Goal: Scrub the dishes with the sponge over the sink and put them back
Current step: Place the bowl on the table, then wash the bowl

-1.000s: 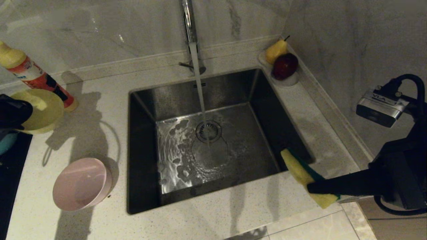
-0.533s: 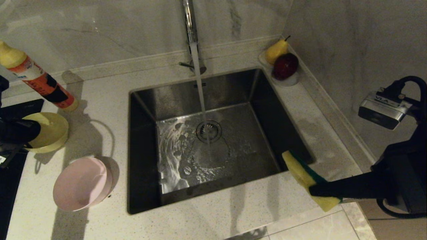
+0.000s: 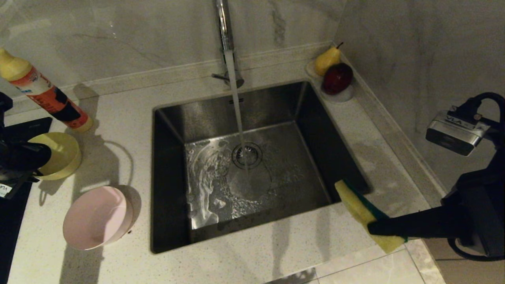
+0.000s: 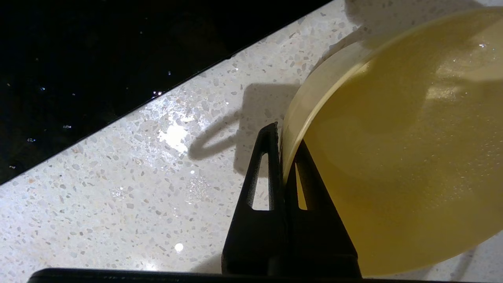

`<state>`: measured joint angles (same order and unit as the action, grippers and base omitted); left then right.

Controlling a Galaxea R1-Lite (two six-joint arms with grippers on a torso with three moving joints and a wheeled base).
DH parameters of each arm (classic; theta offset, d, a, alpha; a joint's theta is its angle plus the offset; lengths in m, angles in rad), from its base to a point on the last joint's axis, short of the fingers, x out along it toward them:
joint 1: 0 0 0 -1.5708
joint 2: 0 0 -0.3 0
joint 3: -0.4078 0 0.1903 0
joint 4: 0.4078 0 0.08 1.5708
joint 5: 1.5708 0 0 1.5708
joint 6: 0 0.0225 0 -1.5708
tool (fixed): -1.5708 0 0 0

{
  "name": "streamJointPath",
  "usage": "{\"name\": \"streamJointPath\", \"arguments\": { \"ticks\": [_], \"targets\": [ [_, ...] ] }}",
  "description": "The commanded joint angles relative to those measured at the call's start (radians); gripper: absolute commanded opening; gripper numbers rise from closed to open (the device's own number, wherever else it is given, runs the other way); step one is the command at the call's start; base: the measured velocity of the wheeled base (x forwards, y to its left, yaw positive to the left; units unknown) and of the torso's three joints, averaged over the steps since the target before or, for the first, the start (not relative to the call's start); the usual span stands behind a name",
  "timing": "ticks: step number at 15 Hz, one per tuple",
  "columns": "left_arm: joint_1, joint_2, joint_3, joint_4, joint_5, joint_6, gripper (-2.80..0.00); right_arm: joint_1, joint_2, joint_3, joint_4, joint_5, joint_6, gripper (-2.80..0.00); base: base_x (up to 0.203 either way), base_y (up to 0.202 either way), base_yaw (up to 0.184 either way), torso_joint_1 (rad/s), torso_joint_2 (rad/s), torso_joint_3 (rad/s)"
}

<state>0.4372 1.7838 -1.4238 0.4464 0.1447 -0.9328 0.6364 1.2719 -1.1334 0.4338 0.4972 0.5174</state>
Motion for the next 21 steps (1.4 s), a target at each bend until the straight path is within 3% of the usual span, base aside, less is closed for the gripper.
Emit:
{"name": "streamJointPath", "arguments": {
  "ticks": [1, 5, 6, 11, 15, 16, 18, 21],
  "targets": [
    [0.001, 0.007, -0.003, 0.003, 0.0, -0.004, -2.8, 0.0, -0.005, 0.008, 0.002, 0.005, 0.003, -2.8, 0.0, 0.0, 0.0, 0.0, 0.0, 0.0],
    [0.011, 0.02, -0.023, 0.011, 0.0, -0.005, -2.8, 0.0, -0.011, 0.023, 0.002, 0.006, 0.003, -2.8, 0.0, 0.0, 0.0, 0.0, 0.0, 0.0],
    [0.019, 0.02, -0.026, 0.007, 0.0, -0.004, 0.0, 0.0, -0.014, 0.021, 0.002, 0.005, 0.003, -2.8, 0.0, 0.0, 0.0, 0.0, 0.0, 0.0],
    [0.046, -0.01, -0.059, 0.009, -0.037, -0.009, 0.0, 0.002, -0.016, 0.021, 0.002, 0.006, 0.003, -2.8, 0.0, 0.0, 0.0, 0.0, 0.0, 0.0],
    [0.051, -0.205, -0.095, 0.012, -0.088, -0.011, 0.0, 0.002, 0.0, 0.021, 0.002, 0.004, 0.003, -2.8, 0.0, 0.0, 0.0, 0.0, 0.0, 0.0],
    [0.051, -0.254, -0.105, 0.014, -0.116, 0.0, -2.8, 0.002, 0.006, 0.019, 0.001, 0.004, 0.003, -2.8, 0.0, 0.0, 0.0, 0.0, 0.0, 0.0],
    [0.048, -0.348, -0.116, 0.026, -0.169, 0.082, -2.8, 0.0, 0.015, 0.012, 0.0, 0.004, 0.003, -2.8, 0.0, 0.0, 0.0, 0.0, 0.0, 0.0],
    [0.019, -0.424, -0.109, 0.103, -0.184, 0.23, -2.8, 0.0, 0.026, 0.007, -0.001, 0.003, 0.001, -2.8, 0.0, 0.0, 0.0, 0.0, 0.0, 0.0]
  ]
}}
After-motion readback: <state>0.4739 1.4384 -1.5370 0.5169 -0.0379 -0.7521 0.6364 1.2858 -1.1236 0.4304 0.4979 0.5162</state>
